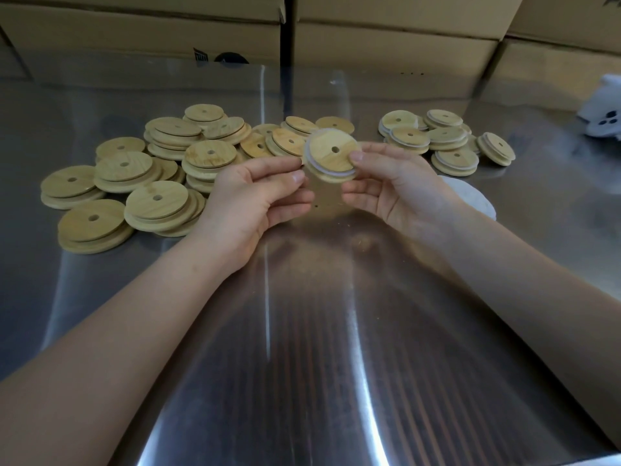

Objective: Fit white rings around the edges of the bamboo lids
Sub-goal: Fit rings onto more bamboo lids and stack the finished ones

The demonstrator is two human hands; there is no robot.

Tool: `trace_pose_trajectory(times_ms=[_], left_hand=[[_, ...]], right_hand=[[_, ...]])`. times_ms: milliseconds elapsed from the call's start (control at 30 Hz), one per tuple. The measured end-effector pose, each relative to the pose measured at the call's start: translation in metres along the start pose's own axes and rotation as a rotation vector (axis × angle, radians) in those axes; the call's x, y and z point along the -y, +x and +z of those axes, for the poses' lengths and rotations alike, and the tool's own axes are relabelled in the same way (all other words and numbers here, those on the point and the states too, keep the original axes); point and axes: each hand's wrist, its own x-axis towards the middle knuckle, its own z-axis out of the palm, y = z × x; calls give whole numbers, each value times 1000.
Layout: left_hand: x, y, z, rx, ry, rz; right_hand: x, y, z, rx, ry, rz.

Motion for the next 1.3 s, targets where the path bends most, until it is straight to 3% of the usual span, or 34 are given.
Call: trace_pose_trajectory(times_ms=[300, 500, 767, 1000, 1300], left_hand=[[4, 0, 1, 12, 106, 38], [2, -1, 4, 9, 128, 35], [1, -4, 6, 4, 175, 35], [0, -7, 9, 5, 241, 49], [0, -11, 12, -19, 321, 107]], right_hand=[[21, 13, -35, -360, 92, -128], [27, 22, -60, -488, 147, -165], [28, 30, -69, -486, 185, -115], [25, 31, -73, -512, 38, -121], [25, 32, -76, -467, 155, -124]])
